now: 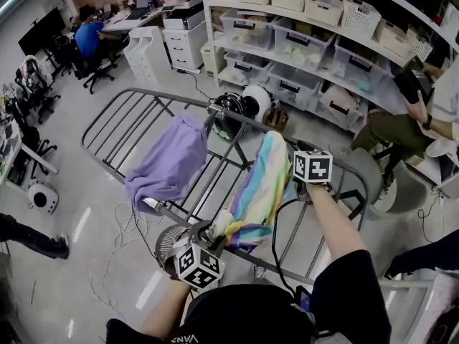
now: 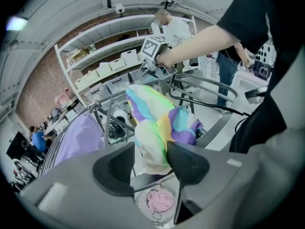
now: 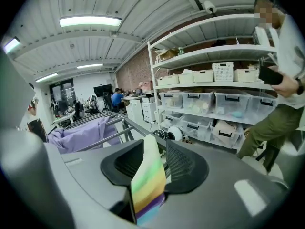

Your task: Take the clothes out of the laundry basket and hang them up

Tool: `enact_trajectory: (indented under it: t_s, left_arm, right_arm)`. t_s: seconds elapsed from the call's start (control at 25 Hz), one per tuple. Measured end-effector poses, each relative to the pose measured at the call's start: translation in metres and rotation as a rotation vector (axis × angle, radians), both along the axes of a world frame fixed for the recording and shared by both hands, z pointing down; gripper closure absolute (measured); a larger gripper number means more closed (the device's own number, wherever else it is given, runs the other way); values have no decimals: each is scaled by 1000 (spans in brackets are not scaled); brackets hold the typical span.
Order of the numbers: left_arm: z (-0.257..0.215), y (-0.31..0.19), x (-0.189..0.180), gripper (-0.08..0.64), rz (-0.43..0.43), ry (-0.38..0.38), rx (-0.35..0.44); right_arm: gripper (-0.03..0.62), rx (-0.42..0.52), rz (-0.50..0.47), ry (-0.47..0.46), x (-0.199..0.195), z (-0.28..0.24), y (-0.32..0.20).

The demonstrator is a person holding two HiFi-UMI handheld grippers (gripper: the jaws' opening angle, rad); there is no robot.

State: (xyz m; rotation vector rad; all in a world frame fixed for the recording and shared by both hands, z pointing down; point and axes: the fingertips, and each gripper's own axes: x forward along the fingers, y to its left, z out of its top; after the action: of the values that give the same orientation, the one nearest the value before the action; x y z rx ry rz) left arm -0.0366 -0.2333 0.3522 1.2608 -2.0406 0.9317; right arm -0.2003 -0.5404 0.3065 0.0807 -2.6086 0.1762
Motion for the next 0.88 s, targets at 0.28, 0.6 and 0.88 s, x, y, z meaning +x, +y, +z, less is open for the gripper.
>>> enact_trajectory:
  t_s: [0.28,0.6,0.88]
  left_arm:
    - [-14,4,-6,360,64,-51,37]
    - [-39,10,-11,357,179,-129,129]
    - [-60,28,-22,357,237,-223,239]
  right_arm:
    - [457,-42,0,-90,48,-36,27]
    - [457,-69,55,-165,118,-65,76]
    - [457,-59,121,-259,171,-90,126]
